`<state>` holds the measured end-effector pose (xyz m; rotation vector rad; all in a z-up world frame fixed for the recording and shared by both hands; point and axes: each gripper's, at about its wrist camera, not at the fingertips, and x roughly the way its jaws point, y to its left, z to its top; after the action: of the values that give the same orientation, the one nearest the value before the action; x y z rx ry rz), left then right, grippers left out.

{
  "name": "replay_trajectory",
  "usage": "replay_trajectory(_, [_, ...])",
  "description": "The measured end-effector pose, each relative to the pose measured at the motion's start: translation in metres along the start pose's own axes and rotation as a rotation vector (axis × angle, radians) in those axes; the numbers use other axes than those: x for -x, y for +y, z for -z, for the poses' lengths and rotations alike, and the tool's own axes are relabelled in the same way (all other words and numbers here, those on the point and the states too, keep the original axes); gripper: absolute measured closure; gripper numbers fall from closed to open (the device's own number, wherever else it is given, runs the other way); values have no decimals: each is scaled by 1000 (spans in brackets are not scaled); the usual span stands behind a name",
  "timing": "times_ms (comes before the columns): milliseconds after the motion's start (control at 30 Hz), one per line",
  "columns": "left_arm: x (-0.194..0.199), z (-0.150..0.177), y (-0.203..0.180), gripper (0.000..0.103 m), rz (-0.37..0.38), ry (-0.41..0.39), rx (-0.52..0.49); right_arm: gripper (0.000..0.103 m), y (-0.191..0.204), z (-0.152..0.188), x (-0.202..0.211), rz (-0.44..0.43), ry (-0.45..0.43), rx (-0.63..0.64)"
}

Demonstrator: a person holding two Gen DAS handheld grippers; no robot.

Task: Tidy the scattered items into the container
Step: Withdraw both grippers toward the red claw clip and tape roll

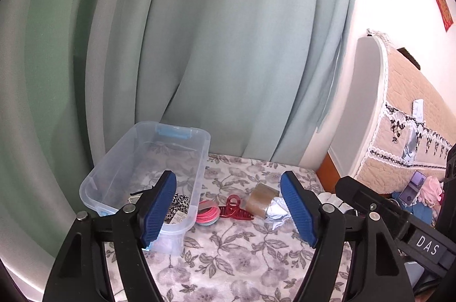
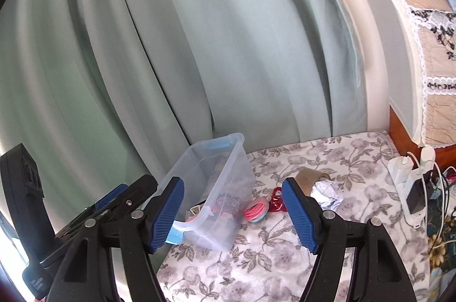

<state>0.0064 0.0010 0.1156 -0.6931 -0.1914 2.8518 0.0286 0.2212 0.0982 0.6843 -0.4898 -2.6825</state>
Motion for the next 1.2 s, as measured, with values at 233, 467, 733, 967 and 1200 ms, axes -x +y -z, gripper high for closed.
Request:
replay_trajectory(233, [-20,15,-16,26,16,95,-24,28,-36,10,20,83,-29,-65])
replay_trajectory(467, [-55,41,-31,26,10,200,-54,28,-84,16,21,164,-17,-159])
replay_trajectory(733, [-96,74,-30,26,-28,329,-78,28,-117,43,-10,192,97,-225])
replay_trajectory(967, [-127,93,-28,26,-48,405,-88,28,-134,63,-44,209,193,-235])
replay_trajectory(1200, [-167,101,-27,26,-70,447,-110,28,-148,74,-81,209,268,-252])
